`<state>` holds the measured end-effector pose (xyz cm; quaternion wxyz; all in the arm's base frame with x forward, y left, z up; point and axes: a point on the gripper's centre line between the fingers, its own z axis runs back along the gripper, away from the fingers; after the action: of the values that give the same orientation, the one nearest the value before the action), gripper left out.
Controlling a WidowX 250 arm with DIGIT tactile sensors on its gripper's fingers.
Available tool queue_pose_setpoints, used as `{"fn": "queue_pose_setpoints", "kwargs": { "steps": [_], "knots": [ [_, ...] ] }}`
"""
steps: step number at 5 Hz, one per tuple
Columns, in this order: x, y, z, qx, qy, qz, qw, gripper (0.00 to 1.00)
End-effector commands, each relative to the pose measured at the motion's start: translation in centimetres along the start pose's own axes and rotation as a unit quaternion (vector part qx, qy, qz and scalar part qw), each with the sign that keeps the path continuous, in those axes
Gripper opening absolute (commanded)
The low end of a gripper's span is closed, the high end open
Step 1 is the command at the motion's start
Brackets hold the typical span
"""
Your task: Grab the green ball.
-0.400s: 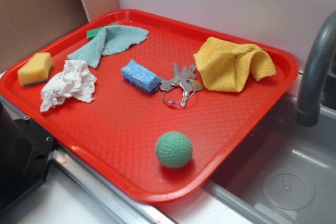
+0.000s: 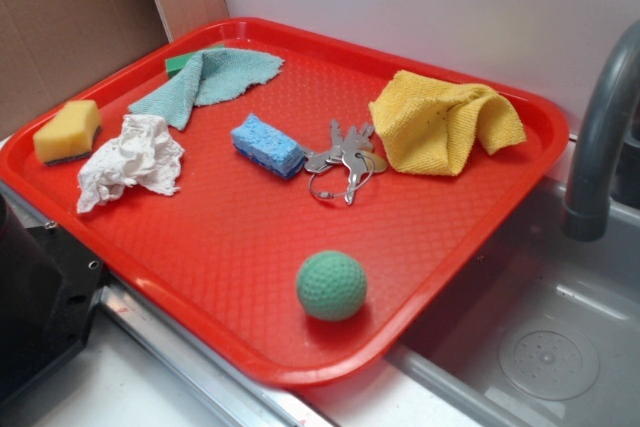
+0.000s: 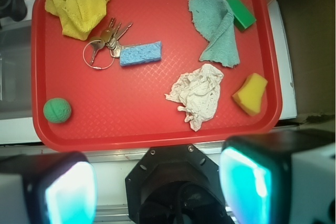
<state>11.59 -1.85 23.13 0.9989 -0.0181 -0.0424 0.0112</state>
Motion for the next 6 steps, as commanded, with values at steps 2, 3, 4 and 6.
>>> {"fn": "queue_pose_setpoints", "kwargs": {
  "steps": [2, 3, 4, 6],
  "knots": [
    [1.5, -13.1, -11.8, 0.048, 0.045, -0.363, 0.929, 1.0],
    [-0.4, -14.0, -14.5, 0.068, 0.028, -0.473, 0.878, 1.0],
    [-0.8, -14.0, -16.4, 0.039, 0.022, -0.495, 0.868, 1.0],
    [-1.8, -14.4, -20.0, 0.002, 0.043, -0.435, 0.899, 1.0]
  ]
}}
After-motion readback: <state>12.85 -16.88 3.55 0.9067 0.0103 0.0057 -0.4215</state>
